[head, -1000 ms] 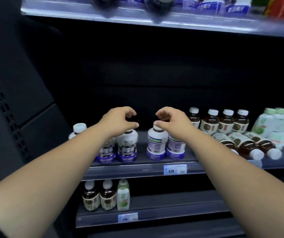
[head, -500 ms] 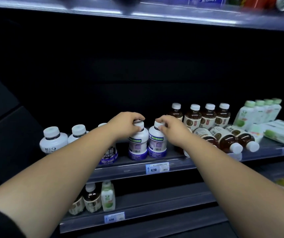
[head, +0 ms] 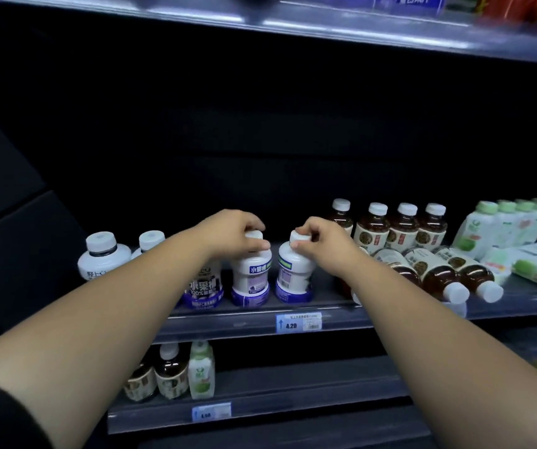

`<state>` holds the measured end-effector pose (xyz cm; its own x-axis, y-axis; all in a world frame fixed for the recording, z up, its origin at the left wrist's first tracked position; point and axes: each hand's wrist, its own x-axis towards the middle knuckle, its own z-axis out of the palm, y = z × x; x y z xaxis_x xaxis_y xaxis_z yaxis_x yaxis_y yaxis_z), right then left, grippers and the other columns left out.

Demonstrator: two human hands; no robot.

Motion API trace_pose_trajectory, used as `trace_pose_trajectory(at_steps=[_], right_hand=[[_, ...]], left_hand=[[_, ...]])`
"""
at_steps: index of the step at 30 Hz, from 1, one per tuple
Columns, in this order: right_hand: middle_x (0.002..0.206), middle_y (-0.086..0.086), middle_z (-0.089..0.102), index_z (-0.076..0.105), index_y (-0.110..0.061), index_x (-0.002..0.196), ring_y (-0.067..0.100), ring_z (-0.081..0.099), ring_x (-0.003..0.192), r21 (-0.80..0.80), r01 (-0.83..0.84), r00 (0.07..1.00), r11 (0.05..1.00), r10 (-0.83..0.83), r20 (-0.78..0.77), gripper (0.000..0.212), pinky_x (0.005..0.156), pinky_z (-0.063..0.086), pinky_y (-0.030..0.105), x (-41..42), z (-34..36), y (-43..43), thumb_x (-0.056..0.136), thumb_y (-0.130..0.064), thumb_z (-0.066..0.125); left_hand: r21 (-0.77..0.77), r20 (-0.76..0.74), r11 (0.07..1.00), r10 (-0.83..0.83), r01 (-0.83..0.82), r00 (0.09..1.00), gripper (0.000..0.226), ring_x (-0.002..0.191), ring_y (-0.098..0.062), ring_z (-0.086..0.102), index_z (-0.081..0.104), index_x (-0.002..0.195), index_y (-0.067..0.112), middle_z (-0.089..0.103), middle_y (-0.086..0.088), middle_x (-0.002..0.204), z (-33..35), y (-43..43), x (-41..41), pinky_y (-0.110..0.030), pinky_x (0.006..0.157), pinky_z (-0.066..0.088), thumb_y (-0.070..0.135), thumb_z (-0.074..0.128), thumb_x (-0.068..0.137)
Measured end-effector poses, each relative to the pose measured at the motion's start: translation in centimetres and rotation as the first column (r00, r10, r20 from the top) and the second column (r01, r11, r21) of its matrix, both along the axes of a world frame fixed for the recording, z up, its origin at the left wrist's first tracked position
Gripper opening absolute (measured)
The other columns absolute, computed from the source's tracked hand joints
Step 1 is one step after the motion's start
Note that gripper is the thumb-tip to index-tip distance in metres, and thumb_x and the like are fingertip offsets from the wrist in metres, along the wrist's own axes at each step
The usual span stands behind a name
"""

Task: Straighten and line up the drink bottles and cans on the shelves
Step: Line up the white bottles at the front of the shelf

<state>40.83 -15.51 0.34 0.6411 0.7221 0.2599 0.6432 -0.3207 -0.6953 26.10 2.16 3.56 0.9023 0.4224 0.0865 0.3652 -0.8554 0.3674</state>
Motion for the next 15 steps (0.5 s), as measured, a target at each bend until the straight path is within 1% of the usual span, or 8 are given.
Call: trace_pose_trajectory(at_steps=[2,4,5,7,9,11,13,15], right_hand=[[0.096,-0.001,0.067,0.060,-0.026,0.085,0.017,0.063,0.087,0.024,-0.046,0.998,0.999,0.047,-0.034,0.014,0.081,0.052,0.040,0.2,-0.3,-0.1,0.082,-0.028,0.073],[0.106,0.000,0.068,0.058,-0.026,0.090,0.021,0.065,0.098,0.012,-0.086,0.995,0.996,0.086,-0.051,0.012,0.086,0.051,0.041,0.3,-0.4,-0.2,0.085,-0.020,0.067],[0.107,-0.002,0.067,0.058,-0.027,0.093,0.020,0.064,0.100,0.000,-0.104,0.994,0.995,0.104,-0.042,0.014,0.088,0.051,0.040,0.5,-0.4,-0.4,0.086,-0.019,0.067],[0.101,-0.004,0.066,0.058,-0.027,0.096,0.018,0.063,0.095,-0.017,-0.117,0.993,0.993,0.116,-0.010,0.016,0.084,0.050,0.037,0.9,-0.2,-0.6,0.086,-0.025,0.071],[0.092,-0.003,0.065,0.056,-0.026,0.093,0.017,0.061,0.086,-0.017,-0.102,0.995,0.995,0.102,-0.003,0.023,0.078,0.051,0.037,1.1,-0.1,-0.7,0.083,-0.032,0.076],[0.088,-0.002,0.064,0.055,-0.025,0.090,0.016,0.060,0.078,-0.019,-0.110,0.994,0.994,0.110,-0.002,0.025,0.072,0.051,0.037,1.1,0.1,-0.9,0.082,-0.035,0.077],[0.088,0.002,0.065,0.055,-0.023,0.088,0.016,0.059,0.074,-0.021,-0.139,0.990,0.990,0.139,0.004,0.019,0.068,0.052,0.037,1.1,0.3,-0.8,0.083,-0.030,0.072],[0.093,0.006,0.067,0.056,-0.020,0.089,0.017,0.058,0.076,-0.031,-0.162,0.987,0.986,0.163,0.016,0.013,0.067,0.051,0.035,0.9,0.6,-0.6,0.085,-0.024,0.068]], left_hand=[[-0.099,0.036,0.993,-0.054,0.057,0.998,0.046,0.113,-0.004,0.058,0.062,0.129,0.036,0.063,0.015,0.128,0.0,0.1,-0.9,-0.028,0.101,0.047,0.041,0.070,0.084],[-0.095,0.045,0.995,-0.030,0.034,0.999,0.041,0.110,-0.002,0.059,0.064,0.126,0.035,0.066,0.016,0.124,0.0,0.1,-1.2,-0.025,0.099,0.046,0.033,0.072,0.086],[-0.079,0.048,0.997,0.015,-0.011,0.999,0.038,0.106,-0.003,0.061,0.066,0.121,0.036,0.068,0.015,0.118,-0.1,0.0,-1.0,-0.027,0.097,0.048,0.036,0.073,0.084],[0.011,0.030,0.991,0.134,-0.134,0.991,0.033,0.095,-0.007,0.063,0.067,0.104,0.038,0.069,0.014,0.101,0.2,-0.4,-0.9,-0.034,0.089,0.053,0.052,0.076,0.076],[0.053,0.034,0.978,0.202,-0.203,0.979,0.037,0.092,-0.010,0.062,0.065,0.100,0.037,0.067,0.012,0.098,0.2,-0.7,-1.0,-0.036,0.086,0.054,0.059,0.075,0.073],[-0.030,0.053,0.989,0.148,-0.147,0.988,0.040,0.104,-0.010,0.061,0.064,0.116,0.037,0.066,0.011,0.115,-0.1,-0.8,-1.5,-0.033,0.093,0.051,0.049,0.074,0.080],[-0.072,0.041,0.993,0.095,-0.092,0.995,0.048,0.115,-0.008,0.058,0.059,0.132,0.035,0.062,0.011,0.130,-0.3,-0.8,-2.2,-0.028,0.099,0.046,0.037,0.072,0.086],[-0.068,0.034,0.991,0.119,-0.116,0.992,0.046,0.110,-0.008,0.059,0.060,0.130,0.036,0.063,0.012,0.125,-0.1,-0.8,-2.3,-0.028,0.095,0.048,0.037,0.073,0.086]])
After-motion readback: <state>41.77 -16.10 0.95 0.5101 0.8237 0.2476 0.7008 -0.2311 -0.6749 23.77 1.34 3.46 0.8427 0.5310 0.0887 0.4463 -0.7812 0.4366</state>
